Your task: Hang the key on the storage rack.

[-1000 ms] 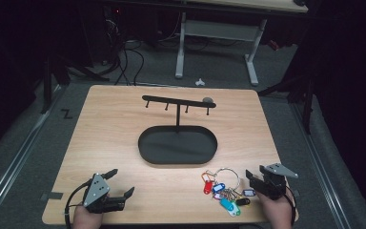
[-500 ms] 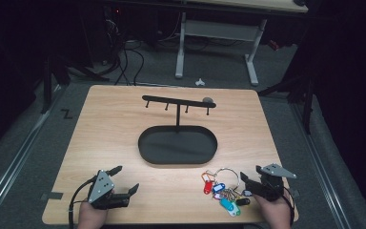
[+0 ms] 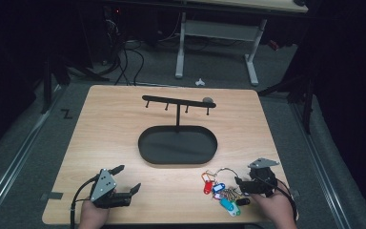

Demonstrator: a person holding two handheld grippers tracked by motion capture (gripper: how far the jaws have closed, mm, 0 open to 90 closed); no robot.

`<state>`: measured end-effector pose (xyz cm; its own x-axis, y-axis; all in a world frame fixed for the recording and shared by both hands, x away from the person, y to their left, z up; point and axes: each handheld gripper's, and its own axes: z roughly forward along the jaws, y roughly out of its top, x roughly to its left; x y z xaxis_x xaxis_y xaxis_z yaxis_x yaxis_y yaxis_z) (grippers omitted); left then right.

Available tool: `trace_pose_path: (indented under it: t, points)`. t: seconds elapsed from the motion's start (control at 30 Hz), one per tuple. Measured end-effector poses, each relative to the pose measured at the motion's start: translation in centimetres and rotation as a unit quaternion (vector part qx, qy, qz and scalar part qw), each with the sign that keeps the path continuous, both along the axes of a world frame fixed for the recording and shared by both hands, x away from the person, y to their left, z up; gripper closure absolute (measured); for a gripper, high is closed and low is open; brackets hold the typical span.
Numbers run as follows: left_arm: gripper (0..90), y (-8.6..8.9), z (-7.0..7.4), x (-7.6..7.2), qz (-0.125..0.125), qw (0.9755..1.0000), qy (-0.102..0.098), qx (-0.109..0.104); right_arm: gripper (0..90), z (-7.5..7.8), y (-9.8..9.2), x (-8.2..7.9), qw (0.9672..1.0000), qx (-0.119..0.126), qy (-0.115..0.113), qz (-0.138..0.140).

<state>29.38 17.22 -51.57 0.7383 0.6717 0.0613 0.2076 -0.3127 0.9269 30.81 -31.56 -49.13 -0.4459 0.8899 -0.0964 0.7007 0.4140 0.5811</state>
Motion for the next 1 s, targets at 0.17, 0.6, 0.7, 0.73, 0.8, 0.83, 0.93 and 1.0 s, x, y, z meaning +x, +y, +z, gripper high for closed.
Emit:
trace_pose_path:
  t: [0.17, 0.6, 0.7, 0.73, 0.8, 0.83, 0.93, 1.0]
  points:
    - [15.0, 0.2, -0.2, -0.1, 0.004, 0.9999, 0.004, 0.01, 29.7, 0.9, 0.6, 1.3, 0.9989, 0.002, 0.046, 0.01]
    - [15.0, 0.0, -0.1, -0.1, 0.0, 1.0, 0.001, 0.007, 33.6, 1.6, 2.3, 3.7, 0.9891, -0.042, 0.126, 0.065]
    - [15.0, -0.1, -0.1, 0.0, -0.005, 0.9999, 0.002, 0.01, 37.1, 1.6, 2.8, 4.5, 0.9821, -0.073, 0.156, 0.075]
    - [15.0, -0.1, -0.1, 0.0, -0.005, 0.9999, 0.002, 0.01, 37.1, 1.6, 2.8, 4.5, 0.9821, -0.073, 0.156, 0.075]
    - [15.0, -0.3, -0.1, 0.0, -0.007, 0.9999, 0.001, 0.01, 38.6, 1.7, 3.2, 5.1, 0.9781, -0.086, 0.17, 0.084]
    - [15.1, -0.3, -0.1, 0.0, -0.007, 0.9999, 0.001, 0.01, 38.7, 1.7, 3.3, 5.3, 0.9767, -0.091, 0.174, 0.088]
    - [15.0, -0.3, -0.2, 0.0, -0.008, 0.9999, 0.002, 0.011, 38.7, 1.8, 3.6, 5.6, 0.9737, -0.096, 0.184, 0.094]
    - [15.0, -0.3, -0.2, 0.0, -0.009, 0.9999, 0.003, 0.009, 40.3, 1.9, 4.2, 5.9, 0.9676, -0.122, 0.19, 0.112]
